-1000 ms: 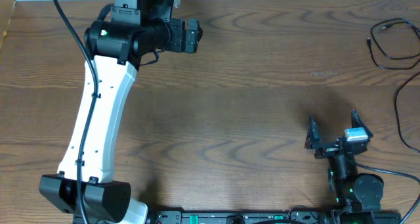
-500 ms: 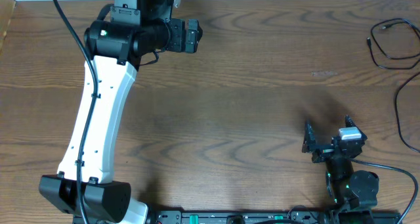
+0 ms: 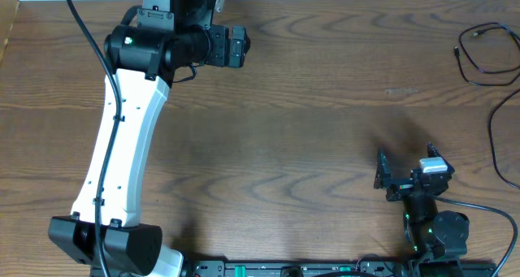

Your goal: Untangle cables

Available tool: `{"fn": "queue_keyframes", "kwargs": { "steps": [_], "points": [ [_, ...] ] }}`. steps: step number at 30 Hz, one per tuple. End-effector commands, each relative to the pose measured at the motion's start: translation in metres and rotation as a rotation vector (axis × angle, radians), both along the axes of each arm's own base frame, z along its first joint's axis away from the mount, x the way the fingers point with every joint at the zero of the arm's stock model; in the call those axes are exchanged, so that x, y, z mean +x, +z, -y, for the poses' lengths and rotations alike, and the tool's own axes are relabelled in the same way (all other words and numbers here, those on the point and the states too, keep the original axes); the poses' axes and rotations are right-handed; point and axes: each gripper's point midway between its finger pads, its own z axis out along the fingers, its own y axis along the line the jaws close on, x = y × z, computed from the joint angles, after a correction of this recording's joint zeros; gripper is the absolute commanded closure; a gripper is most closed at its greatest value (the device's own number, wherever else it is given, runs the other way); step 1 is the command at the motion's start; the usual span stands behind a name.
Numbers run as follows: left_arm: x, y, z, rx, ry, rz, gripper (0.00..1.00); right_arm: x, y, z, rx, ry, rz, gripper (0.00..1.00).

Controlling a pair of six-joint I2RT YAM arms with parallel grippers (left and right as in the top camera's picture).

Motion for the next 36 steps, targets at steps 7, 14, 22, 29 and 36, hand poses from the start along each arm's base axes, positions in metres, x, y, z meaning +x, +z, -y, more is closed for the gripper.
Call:
{"fn": "queue_keyframes", "kwargs": {
  "steps": [7, 14, 22, 29, 36],
  "points": [
    [-0.009, -0.010, -0.012, 0.128, -0.059, 0.035, 0.00, 0.000, -0.001, 0.000, 0.012, -0.003, -0.003, 0.01],
    [-0.057, -0.022, -0.023, 0.196, -0.147, 0.266, 0.00, 0.000, -0.001, 0.000, 0.012, -0.003, -0.003, 0.01],
    [-0.123, -0.074, -0.054, 0.190, -0.063, 0.506, 0.01, 0.000, -0.001, 0.000, 0.012, -0.003, -0.003, 0.01],
    [-0.155, -0.106, -0.070, 0.185, 0.007, 0.731, 0.01, 0.000, -0.001, 0.000, 0.012, -0.003, -0.003, 0.01],
    [-0.169, -0.143, -0.086, 0.204, 0.067, 0.767, 0.01, 0.000, -0.001, 0.000, 0.012, -0.003, -0.004, 0.01]
  ]
}}
